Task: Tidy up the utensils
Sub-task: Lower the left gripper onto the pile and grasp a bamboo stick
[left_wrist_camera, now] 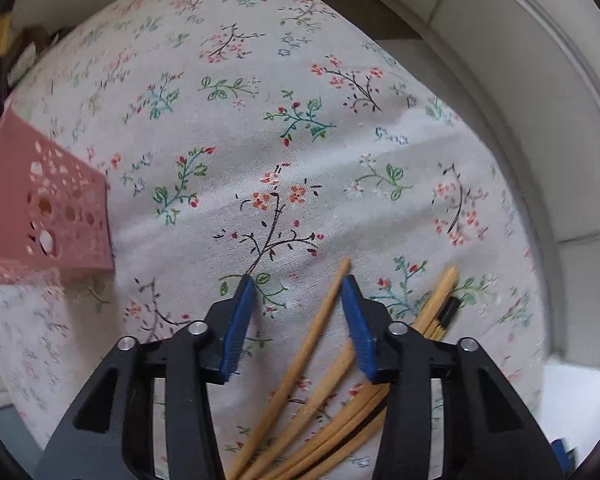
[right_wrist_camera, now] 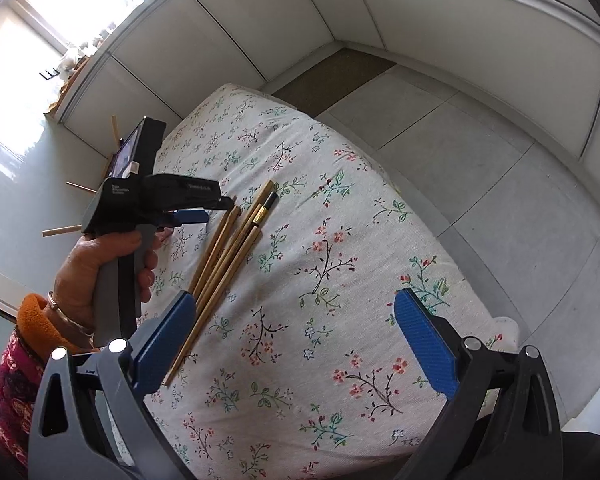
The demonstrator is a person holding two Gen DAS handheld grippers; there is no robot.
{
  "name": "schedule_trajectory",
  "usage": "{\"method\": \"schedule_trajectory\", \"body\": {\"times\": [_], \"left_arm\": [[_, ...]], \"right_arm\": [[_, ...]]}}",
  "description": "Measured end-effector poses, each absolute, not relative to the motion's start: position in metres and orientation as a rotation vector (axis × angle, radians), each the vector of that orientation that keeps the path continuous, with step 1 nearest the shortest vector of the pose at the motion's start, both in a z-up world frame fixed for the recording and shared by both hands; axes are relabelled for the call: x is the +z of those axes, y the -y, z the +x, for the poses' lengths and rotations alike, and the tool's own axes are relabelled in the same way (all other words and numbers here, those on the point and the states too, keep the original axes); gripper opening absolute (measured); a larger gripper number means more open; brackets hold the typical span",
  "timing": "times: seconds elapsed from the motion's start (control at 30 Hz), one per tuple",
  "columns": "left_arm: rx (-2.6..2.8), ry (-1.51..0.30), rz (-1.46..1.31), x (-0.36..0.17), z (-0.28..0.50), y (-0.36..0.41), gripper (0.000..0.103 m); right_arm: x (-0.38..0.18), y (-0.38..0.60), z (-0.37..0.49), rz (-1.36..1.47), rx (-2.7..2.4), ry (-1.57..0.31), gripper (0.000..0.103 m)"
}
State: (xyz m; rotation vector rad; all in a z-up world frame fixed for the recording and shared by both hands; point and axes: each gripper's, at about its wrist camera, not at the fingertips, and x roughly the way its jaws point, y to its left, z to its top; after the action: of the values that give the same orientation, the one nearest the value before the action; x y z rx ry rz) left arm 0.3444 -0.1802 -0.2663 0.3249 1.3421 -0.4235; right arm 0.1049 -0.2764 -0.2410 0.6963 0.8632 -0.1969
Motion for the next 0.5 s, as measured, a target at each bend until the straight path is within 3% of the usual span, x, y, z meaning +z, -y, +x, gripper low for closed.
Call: {"method": "schedule_trajectory", "body": {"times": [0.2, 0.3, 0.5], "left_arm": [[-0.456, -1.378, 0.368, -0.265, 0.332, 0.175, 0.039], [-0.476, -1.365, 0.357, -0.262, 0.321, 0.163, 0.010], [-0.492, -1.323, 0.211, -0.258, 0.293, 0.117, 0.007]], "right_arm": [[-0.242, 0.279, 0.106, 0.689, -0.223, -0.867, 0.097], [-0.241, 0.278, 0.107, 0.668, -0.241, -0.865, 0.097], [-0.240, 0.284, 0.122, 0.628, -0.323, -0.886, 0.097]]}}
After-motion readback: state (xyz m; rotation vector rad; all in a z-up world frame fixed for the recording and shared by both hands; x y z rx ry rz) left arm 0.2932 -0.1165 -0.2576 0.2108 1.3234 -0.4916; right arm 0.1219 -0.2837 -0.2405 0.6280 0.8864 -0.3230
